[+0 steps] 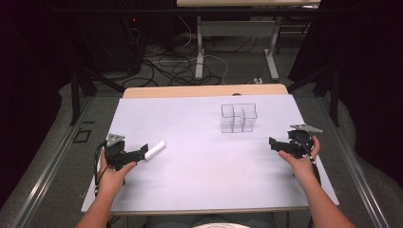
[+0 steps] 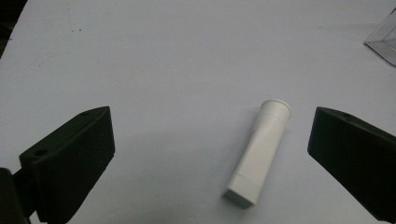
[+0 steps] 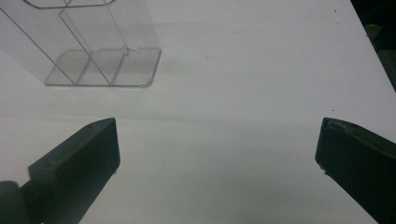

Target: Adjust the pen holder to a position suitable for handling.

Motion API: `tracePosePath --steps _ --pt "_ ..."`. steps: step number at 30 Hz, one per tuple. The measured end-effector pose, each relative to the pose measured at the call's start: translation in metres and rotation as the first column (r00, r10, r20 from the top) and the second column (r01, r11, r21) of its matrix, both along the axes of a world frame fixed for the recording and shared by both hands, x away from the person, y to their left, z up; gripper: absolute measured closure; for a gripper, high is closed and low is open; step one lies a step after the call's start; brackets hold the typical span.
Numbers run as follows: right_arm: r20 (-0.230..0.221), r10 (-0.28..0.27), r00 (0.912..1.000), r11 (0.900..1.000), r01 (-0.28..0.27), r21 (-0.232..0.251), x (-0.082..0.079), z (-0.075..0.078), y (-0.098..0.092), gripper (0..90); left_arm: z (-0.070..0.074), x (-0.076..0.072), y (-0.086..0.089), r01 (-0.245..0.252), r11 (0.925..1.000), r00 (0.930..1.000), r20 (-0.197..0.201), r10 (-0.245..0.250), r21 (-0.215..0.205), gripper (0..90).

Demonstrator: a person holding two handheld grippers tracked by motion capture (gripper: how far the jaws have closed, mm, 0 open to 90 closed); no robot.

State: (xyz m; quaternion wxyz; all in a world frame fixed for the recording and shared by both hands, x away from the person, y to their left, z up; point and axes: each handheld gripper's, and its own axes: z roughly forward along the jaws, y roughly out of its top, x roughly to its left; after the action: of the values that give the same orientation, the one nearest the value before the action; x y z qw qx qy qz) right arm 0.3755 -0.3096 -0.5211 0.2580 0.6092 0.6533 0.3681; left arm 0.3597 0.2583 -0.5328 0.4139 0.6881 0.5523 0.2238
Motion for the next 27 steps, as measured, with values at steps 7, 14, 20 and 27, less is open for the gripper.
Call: tracePosePath --steps 7,14,20,27 --pt "0.021 0.016 0.9997 0.999 -0.015 -0.044 0.000 0.002 0.003 5.8 0.004 -0.002 -0.002 0.004 1.0000 0.9999 0.011 -0.004 0.000 0.6" --pt "0.059 0.045 0.9973 0.997 -0.040 -0.071 0.002 0.011 0.008 18.4 0.006 -0.005 -0.005 0.017 0.9996 0.9997 0.019 -0.017 0.025 1.0" --pt "0.087 0.045 0.9952 0.998 -0.041 -0.048 0.009 0.020 0.008 28.3 0.008 -0.007 -0.005 0.013 0.9995 0.9995 0.027 -0.014 0.030 1.4" --pt "0.081 0.040 0.9960 0.999 -0.038 -0.019 0.025 0.034 0.008 33.4 0.008 -0.006 -0.005 0.009 0.9996 0.9997 0.024 -0.010 0.027 1.5"
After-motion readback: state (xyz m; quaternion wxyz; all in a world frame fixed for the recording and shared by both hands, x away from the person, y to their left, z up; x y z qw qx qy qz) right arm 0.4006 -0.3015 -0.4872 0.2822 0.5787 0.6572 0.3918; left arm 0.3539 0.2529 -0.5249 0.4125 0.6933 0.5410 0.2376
